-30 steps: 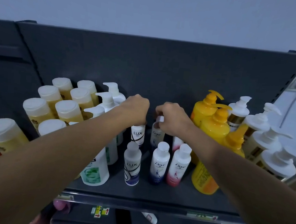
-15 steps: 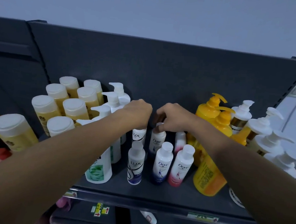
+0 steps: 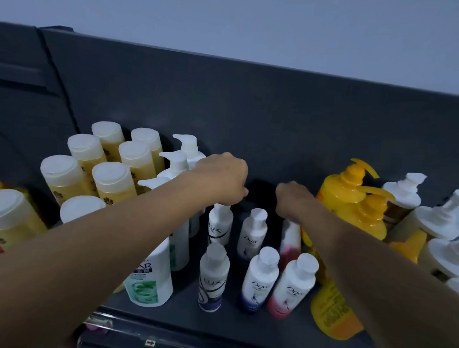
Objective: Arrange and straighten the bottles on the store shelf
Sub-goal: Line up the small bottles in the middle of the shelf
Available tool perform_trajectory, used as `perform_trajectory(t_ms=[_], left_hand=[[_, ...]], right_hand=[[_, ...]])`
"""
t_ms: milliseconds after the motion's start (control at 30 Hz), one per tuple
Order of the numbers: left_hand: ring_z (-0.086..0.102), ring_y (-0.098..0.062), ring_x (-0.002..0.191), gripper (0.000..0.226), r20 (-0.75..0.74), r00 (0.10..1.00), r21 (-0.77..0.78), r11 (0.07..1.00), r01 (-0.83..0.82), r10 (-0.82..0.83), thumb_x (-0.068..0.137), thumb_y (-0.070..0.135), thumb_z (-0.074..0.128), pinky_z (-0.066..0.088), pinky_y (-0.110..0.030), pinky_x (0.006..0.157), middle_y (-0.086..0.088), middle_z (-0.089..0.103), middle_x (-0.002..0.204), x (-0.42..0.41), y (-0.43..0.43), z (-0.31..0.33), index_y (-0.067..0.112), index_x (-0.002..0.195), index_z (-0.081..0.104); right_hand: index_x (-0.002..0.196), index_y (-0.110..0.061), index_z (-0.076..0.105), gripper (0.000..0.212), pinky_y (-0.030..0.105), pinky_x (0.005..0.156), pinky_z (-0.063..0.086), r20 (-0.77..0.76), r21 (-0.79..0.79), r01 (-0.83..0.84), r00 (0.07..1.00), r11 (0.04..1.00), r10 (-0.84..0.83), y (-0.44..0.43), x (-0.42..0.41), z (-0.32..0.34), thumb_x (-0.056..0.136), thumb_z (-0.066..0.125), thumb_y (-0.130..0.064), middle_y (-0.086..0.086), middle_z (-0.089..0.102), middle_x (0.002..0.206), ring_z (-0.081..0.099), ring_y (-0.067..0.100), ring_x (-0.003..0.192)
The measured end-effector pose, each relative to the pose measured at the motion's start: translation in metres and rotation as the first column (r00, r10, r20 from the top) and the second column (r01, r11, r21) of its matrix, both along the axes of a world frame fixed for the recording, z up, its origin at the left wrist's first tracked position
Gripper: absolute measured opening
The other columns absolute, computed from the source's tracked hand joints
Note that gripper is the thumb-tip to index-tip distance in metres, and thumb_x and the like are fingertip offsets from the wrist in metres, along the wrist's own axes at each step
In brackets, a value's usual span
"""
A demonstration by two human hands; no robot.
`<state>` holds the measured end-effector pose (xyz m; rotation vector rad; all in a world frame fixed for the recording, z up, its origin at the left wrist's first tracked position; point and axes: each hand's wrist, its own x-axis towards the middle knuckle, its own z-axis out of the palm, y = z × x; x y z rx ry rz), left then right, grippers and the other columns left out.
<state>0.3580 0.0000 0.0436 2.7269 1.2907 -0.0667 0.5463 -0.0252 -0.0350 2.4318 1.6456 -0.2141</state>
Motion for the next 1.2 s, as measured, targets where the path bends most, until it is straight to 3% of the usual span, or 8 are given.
perform_trajectory(t_ms=[100, 200, 433, 667, 833, 933, 1033, 1200], left_hand=[[0.066, -0.026, 0.090, 0.024, 0.020, 1.000, -0.017, 1.000, 0.000, 0.000, 0.098, 0.039, 0.060, 0.056, -0.035, 0.073, -0.003, 0.068, 0.098, 0.003, 0.006, 0.000, 0.018, 0.101, 0.072], [0.067, -0.025, 0.088, 0.025, 0.007, 1.000, -0.028, 1.000, 0.010, -0.010, 0.098, 0.039, 0.060, 0.059, -0.039, 0.077, -0.003, 0.068, 0.097, 0.004, 0.012, -0.002, 0.017, 0.100, 0.072], [0.067, -0.026, 0.089, 0.024, -0.011, 1.000, -0.055, 0.998, 0.018, -0.019, 0.096, 0.038, 0.062, 0.059, -0.041, 0.081, -0.003, 0.068, 0.100, 0.011, 0.015, -0.009, 0.017, 0.100, 0.072], [0.066, -0.027, 0.092, 0.024, 0.000, 1.000, -0.066, 0.998, 0.023, -0.023, 0.097, 0.039, 0.061, 0.059, -0.042, 0.084, -0.003, 0.067, 0.103, 0.011, 0.009, -0.010, 0.019, 0.103, 0.072], [0.066, -0.026, 0.089, 0.024, 0.003, 1.000, -0.054, 0.998, 0.029, -0.029, 0.096, 0.039, 0.061, 0.059, -0.041, 0.081, -0.003, 0.068, 0.100, 0.008, 0.000, -0.008, 0.019, 0.100, 0.073], [0.065, -0.027, 0.087, 0.022, 0.009, 0.999, -0.027, 0.999, 0.044, -0.044, 0.095, 0.038, 0.061, 0.059, -0.041, 0.079, -0.004, 0.067, 0.098, 0.006, -0.009, -0.005, 0.020, 0.100, 0.072], [0.065, -0.027, 0.087, 0.021, 0.021, 0.998, -0.009, 0.998, 0.058, -0.058, 0.094, 0.039, 0.061, 0.059, -0.040, 0.077, -0.004, 0.066, 0.099, 0.004, -0.019, -0.002, 0.022, 0.099, 0.072], [0.066, -0.026, 0.090, 0.025, 0.011, 0.997, 0.021, 0.997, 0.072, -0.072, 0.093, 0.043, 0.060, 0.059, -0.041, 0.079, -0.002, 0.065, 0.103, 0.000, -0.036, 0.002, 0.023, 0.104, 0.071]], right_hand=[[0.123, -0.002, 0.066, 0.032, 0.039, 0.091, 0.056, -0.023, -0.131, 0.043, 0.999, 0.990, -0.047, 0.007, 0.005, -0.022, 0.091, 0.060, -0.004, 0.019, 0.064, 0.129, 0.066, 0.034, 0.115], [0.124, -0.002, 0.066, 0.033, 0.038, 0.091, 0.055, -0.044, -0.165, 0.074, 0.996, 0.984, -0.082, 0.013, 0.008, -0.029, 0.091, 0.062, -0.006, 0.018, 0.065, 0.130, 0.066, 0.033, 0.116], [0.123, -0.002, 0.067, 0.033, 0.034, 0.078, 0.050, -0.119, -0.235, 0.100, 0.984, 0.967, -0.131, 0.017, 0.011, -0.036, 0.092, 0.064, -0.009, 0.016, 0.067, 0.125, 0.067, 0.031, 0.110], [0.116, -0.005, 0.068, 0.029, 0.039, 0.087, 0.054, -0.133, -0.029, 0.211, 0.968, 0.977, -0.213, 0.011, 0.007, -0.029, 0.087, 0.067, -0.008, 0.017, 0.067, 0.126, 0.066, 0.035, 0.114], [0.109, -0.009, 0.066, 0.024, 0.035, 0.077, 0.052, -0.094, 0.050, 0.216, 0.973, 0.975, -0.211, -0.001, -0.001, 0.004, 0.086, 0.066, -0.015, 0.015, 0.067, 0.116, 0.066, 0.034, 0.109], [0.087, -0.010, 0.058, 0.011, 0.032, 0.068, 0.049, -0.062, 0.066, 0.201, 0.978, 0.977, -0.198, -0.014, -0.007, 0.026, 0.083, 0.067, -0.014, 0.013, 0.062, 0.095, 0.063, 0.030, 0.088], [0.074, -0.011, 0.055, 0.019, 0.031, 0.064, 0.051, -0.038, 0.089, 0.188, 0.982, 0.978, -0.185, -0.030, -0.013, 0.046, 0.081, 0.071, -0.017, 0.008, 0.061, 0.083, 0.063, 0.026, 0.078], [0.068, -0.013, 0.059, 0.022, 0.029, 0.060, 0.053, -0.051, 0.160, 0.181, 0.983, 0.970, -0.175, -0.058, -0.025, 0.066, 0.078, 0.074, -0.026, 0.006, 0.067, 0.075, 0.070, 0.024, 0.080]])
